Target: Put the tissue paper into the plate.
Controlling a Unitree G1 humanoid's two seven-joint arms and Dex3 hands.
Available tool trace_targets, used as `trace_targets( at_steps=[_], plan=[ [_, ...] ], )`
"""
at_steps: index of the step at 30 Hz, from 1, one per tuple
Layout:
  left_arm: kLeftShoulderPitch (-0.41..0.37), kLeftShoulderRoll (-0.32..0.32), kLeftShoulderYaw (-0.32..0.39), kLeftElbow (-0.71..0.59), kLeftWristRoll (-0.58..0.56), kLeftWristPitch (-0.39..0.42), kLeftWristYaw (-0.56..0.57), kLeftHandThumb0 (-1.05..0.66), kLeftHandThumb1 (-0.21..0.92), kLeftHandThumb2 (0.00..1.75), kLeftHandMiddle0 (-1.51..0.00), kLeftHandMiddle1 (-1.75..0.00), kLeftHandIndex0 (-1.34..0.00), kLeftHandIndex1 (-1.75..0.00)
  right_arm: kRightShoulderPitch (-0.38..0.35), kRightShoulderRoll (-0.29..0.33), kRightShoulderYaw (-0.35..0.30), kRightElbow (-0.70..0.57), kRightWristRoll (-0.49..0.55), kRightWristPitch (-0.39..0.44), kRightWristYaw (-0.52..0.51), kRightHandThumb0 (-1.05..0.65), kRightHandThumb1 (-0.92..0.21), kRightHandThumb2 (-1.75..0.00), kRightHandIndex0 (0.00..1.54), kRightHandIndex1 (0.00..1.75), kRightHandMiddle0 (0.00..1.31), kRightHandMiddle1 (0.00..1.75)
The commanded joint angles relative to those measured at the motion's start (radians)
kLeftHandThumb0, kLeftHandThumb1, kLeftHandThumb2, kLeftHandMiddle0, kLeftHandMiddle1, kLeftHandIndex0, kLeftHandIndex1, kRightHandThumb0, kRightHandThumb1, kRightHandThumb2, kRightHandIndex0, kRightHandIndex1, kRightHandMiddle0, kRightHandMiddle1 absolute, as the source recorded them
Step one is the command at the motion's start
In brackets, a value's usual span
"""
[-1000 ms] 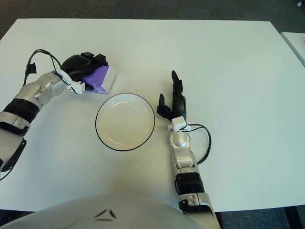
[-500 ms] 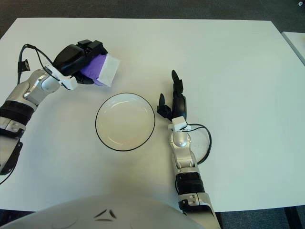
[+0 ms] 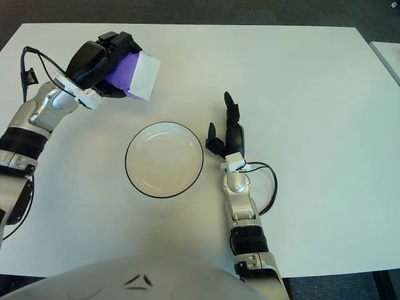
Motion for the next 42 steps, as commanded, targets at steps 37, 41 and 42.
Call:
trace_targets(
  at_steps=[37, 41, 42],
  plan=[
    [0.121, -0.026, -0.044, -0.31, -0.103, -0.268, -0.308, 0.0, 0.07, 1.59, -0.81, -1.71, -0.56, -1.75, 0.05, -0.013, -0.015, 0.092, -0.008, 0.028, -0.037, -0.72, -0.92, -0.88, 0.1, 0.02, 0.0, 0.34],
    [0.123, -0.012, -0.029, -0.33, -0.045, -0.291, -0.296, 0.0, 0.08, 1.59, -0.8, -1.71, -0.56, -1.75, 0.05, -0.014, -0.016, 0.091, -0.011, 0.028, -0.041, -0.71, -0.92, -0.88, 0.11, 0.02, 0.0, 0.34],
    [0.123, -0.012, -0.028, -0.329, -0.04, -0.297, -0.293, 0.0, 0.08, 1.59, -0.8, -1.71, -0.56, -1.75, 0.05, -0.014, -0.017, 0.091, -0.01, 0.028, -0.042, -0.71, -0.92, -0.88, 0.11, 0.02, 0.0, 0.34]
  ],
)
